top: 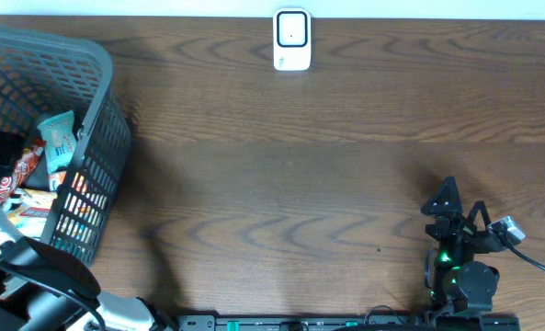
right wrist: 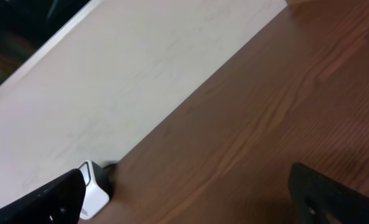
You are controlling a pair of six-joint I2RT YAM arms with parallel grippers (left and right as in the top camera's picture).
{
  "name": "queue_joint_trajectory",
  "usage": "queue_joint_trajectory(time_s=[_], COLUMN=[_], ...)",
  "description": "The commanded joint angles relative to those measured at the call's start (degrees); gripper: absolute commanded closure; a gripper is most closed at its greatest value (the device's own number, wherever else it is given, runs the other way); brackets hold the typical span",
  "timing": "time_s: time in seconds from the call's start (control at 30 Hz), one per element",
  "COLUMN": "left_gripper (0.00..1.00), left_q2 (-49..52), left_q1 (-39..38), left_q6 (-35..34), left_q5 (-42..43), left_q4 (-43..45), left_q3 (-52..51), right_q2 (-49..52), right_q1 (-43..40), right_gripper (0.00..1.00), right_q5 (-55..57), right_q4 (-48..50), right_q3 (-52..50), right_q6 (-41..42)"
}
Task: Scan the item barcode
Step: 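Reach the left gripper into the basket and grasp the snack bag, then lift the snack bag out and place it on the table center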
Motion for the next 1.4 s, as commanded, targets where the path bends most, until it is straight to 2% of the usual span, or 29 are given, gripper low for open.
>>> queue_joint_trajectory(time_s=[0.0,0.13,0.37,0.57,0.6,0.7,0.77,0.8,1.0,1.23,1.37], left_gripper=[0.05,0.02,0.02,0.04,0.12,0.61,0.88,0.92,0.92,0.93,0.92], left_q2=[-0.5,-0.5,-0.5,-0.5,-0.5,-0.5,-0.5,-0.5,-5.4,-18.9,-29.8], left_q1=[0.0,0.0,0.0,0.0,0.0,0.0,0.0,0.0,0.0,0.0,0.0], left_q6=[1.7,1.7,1.7,1.7,1.7,1.6,1.7,1.7,2.2,4.7,4.5], left_q5=[0.7,0.7,0.7,0.6,0.6,0.6,0.6,0.6,0.6,0.5,0.2], left_q4=[3.8,12.0,18.1,29.7,31.3,34.3,34.7,34.6,32.3,30.3,33.4], left_q3=[-6.8,-17.4,-26.9,-36.3,-37.6,-41.4,-42.4,-42.3,-38.4,-30.6,-29.4], right_q2=[-0.3,-0.3,-0.3,-0.3,-0.3,-0.3,-0.3,-0.3,-0.3,-0.3,-0.3], right_q1=[0.5,0.5,0.5,0.5,0.5,0.5,0.5,0.5,0.5,0.5,0.5], right_gripper=[0.01,0.01,0.01,0.01,0.01,0.01,0.01,0.01,0.01,0.01,0.01], right_q5=[0.7,0.7,0.7,0.7,0.7,0.7,0.7,0.7,0.7,0.7,0.7], right_q4=[-0.2,-0.2,-0.2,-0.2,-0.3,-0.2,-0.2,-0.2,-0.2,-0.3,-0.2], right_q3=[-0.1,-0.1,-0.1,-0.1,-0.1,-0.1,-0.1,-0.1,-0.1,-0.1,-0.1], right_q6=[0.1,0.1,0.1,0.1,0.1,0.1,0.1,0.1,0.1,0.1,0.1])
